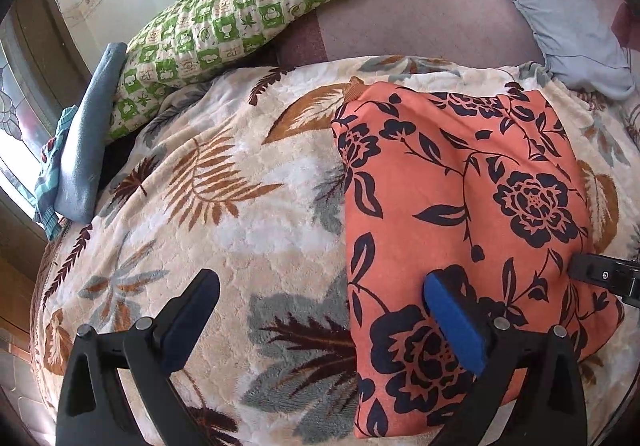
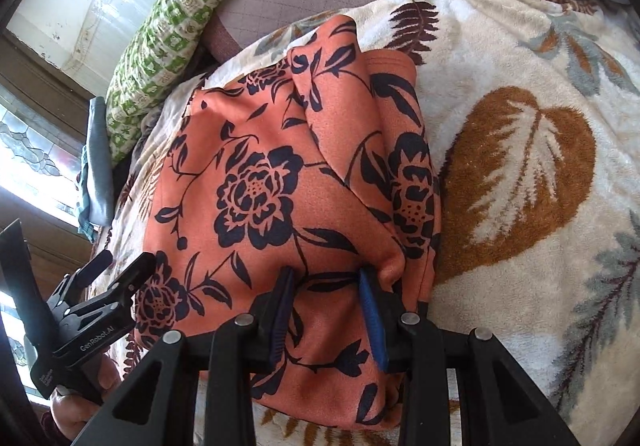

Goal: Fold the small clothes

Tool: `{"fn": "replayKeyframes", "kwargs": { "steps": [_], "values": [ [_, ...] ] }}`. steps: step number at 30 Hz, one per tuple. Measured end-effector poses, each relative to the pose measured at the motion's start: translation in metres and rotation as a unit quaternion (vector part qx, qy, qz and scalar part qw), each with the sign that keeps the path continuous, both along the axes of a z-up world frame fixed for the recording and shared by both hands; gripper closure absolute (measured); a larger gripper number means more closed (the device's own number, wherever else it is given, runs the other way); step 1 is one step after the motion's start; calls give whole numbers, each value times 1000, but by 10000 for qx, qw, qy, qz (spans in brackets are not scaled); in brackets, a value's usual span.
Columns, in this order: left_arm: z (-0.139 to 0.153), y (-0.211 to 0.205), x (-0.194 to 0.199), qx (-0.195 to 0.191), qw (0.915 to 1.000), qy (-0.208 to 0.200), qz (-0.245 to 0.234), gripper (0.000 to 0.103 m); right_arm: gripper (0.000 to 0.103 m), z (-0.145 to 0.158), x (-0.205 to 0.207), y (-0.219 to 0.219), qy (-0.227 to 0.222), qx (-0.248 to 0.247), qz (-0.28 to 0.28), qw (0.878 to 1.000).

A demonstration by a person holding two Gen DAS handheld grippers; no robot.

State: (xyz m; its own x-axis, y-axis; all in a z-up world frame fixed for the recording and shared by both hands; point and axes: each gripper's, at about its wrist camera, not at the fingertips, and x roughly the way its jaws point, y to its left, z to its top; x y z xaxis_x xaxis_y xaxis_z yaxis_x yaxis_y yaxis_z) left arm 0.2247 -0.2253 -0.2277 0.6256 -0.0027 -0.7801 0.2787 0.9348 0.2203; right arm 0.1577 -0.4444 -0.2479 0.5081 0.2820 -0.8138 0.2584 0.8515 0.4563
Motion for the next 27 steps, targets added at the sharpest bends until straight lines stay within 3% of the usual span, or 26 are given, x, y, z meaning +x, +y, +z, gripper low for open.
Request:
{"fn": "replayKeyframes", "kwargs": {
  "steps": [4, 10, 13, 16, 23, 24, 27],
  "values": [
    [7, 0, -5, 26, 10000, -39, -38, 1, 66, 12, -5, -5, -140, 105, -73, 9998],
    [15, 7, -13, -5, 9998, -193, -108, 1, 66, 41, -17, -5, -753, -24, -89, 9971],
    [-8, 11, -5, 140, 9997, 200, -90, 0, 66, 32, -10, 3, -590, 76, 74, 9982],
    [-17, 18, -4, -73, 9994, 348, -56, 0, 66, 1, 1, 8, 54, 275, 127, 9995],
    [13, 15, -5, -165, 9998, 39, -43, 0, 66, 20, -8, -14, -279, 514, -167, 9981],
    [19, 15, -5, -162, 9999, -51, -21, 0, 64, 23, -9, -18, -328, 402, -227, 9984],
    [36, 13, -9, -123, 9993, -357, -8, 0, 40, 31, -15, -26, -499, 232, -503, 9972]
  ]
}}
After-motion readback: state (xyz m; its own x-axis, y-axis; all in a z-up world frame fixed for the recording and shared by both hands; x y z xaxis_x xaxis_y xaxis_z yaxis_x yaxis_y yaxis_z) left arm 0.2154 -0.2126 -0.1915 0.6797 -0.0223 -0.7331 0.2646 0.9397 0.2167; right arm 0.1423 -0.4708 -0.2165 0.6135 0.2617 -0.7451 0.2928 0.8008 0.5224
